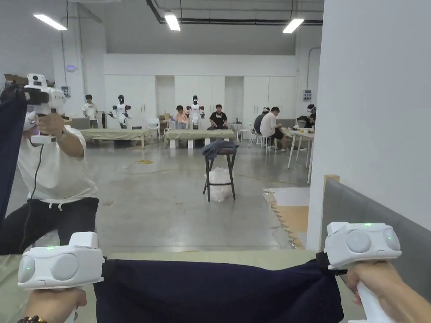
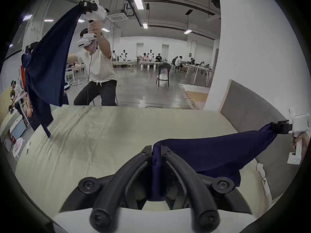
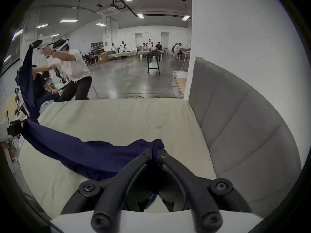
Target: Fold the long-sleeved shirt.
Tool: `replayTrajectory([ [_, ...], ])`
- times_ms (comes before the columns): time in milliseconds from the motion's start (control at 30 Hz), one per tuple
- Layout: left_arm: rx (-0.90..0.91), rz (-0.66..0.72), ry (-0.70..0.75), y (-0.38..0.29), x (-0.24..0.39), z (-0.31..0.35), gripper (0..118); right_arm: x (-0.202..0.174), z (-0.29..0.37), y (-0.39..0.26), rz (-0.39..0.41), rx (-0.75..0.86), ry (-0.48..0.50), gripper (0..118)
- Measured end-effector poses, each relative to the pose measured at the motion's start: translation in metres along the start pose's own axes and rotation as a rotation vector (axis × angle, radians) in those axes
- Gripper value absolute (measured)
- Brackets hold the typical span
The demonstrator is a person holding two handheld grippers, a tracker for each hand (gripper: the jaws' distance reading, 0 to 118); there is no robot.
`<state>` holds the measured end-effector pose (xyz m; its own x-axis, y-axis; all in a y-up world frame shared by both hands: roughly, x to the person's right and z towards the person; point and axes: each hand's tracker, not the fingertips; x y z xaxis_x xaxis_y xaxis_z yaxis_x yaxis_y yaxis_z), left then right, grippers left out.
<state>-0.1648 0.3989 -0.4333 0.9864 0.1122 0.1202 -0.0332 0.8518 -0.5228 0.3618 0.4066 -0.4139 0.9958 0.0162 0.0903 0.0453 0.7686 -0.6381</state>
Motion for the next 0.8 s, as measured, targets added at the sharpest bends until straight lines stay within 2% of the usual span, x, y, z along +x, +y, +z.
replayTrajectory([
  [67,-0.024,0.021,-0.01,-0.016,0.0,0.023,11,-0.005,0.03,-0.026,0.01,0.012,0.011,4],
  [167,-0.066,-0.03,-0.039,-0.058,-0.004,0.058,11,-0.007,0.061,-0.072,0.049,-0.009,0.026,4],
  [233,-0.09,-0.029,-0.029,-0.086,-0.007,0.079,11,-0.006,0.078,-0.111,0.04,-0.017,0.046,4],
  [467,-0.208,-0.002,-0.056,-0.215,-0.027,0.145,11,-0.007,0.122,-0.248,0.071,-0.12,0.077,4],
  [567,-0.296,0.014,-0.047,-0.267,-0.033,0.162,11,-0.007,0.134,-0.302,0.084,-0.209,0.112,4],
  [800,-0.543,-0.043,-0.024,-0.359,-0.04,0.19,11,-0.018,0.148,-0.404,0.2,-0.482,0.179,4],
])
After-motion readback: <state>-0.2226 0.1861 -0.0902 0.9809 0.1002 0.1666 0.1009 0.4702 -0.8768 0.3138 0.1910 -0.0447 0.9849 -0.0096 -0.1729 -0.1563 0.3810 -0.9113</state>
